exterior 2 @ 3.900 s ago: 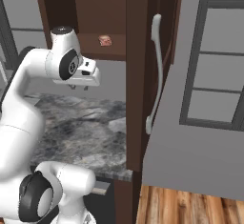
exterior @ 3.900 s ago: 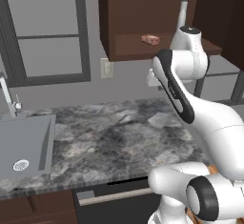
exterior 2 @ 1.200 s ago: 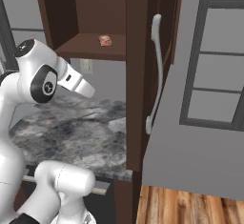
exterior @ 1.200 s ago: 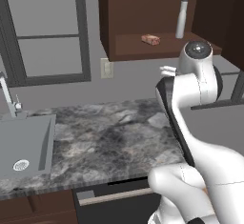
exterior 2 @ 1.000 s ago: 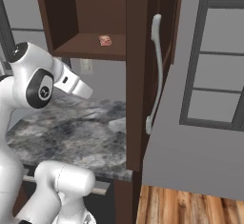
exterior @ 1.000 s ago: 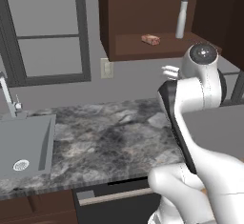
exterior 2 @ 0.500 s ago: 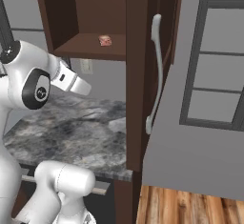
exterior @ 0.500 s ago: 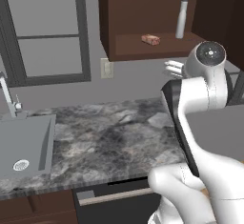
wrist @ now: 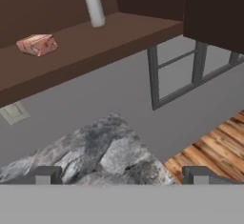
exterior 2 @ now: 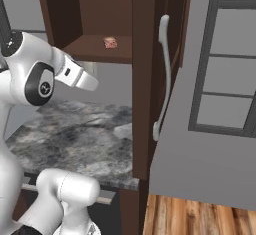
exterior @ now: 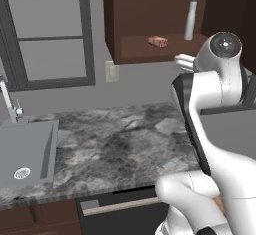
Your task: Locate and retrieve the bar soap and spray from the cabinet. Place them next to the sink.
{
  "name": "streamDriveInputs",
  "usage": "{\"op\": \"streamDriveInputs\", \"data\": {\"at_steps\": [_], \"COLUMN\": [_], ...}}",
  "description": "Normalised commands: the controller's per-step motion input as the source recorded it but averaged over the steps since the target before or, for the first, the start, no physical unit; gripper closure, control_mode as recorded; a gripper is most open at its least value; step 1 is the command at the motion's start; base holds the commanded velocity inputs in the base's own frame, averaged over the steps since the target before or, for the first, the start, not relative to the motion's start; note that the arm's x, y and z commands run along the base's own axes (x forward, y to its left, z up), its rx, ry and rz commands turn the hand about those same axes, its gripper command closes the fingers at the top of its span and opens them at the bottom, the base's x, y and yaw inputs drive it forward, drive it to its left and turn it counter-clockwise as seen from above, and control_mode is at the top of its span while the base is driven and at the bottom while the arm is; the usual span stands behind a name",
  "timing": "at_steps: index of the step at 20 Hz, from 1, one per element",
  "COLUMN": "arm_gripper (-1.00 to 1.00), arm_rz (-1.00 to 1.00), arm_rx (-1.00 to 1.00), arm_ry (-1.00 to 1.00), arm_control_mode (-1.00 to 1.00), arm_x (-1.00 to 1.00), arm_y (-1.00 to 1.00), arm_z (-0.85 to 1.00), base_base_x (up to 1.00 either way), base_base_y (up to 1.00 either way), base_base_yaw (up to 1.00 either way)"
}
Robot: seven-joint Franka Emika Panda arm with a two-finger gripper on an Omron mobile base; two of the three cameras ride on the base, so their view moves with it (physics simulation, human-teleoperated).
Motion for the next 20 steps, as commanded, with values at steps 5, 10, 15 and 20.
{"op": "streamDriveInputs", "data": {"at_steps": [5,10,15,20], "arm_gripper": [-1.00,-1.00,-1.00,-1.00], "arm_rz": [0.00,0.00,0.00,-0.03], "arm_rx": [0.00,-0.03,-0.07,-0.04], "arm_ry": [-0.06,-0.03,0.00,0.00], "arm_control_mode": [-1.00,-1.00,-1.00,-1.00], "arm_x": [0.16,0.21,0.41,0.26], "arm_y": [-0.01,-0.01,-0.21,-0.25], "arm_z": [0.16,0.08,0.04,0.10], "base_base_x": [0.00,0.00,0.00,0.00], "base_base_y": [0.00,0.00,0.00,0.00], "base_base_yaw": [0.00,0.00,0.00,0.00]}}
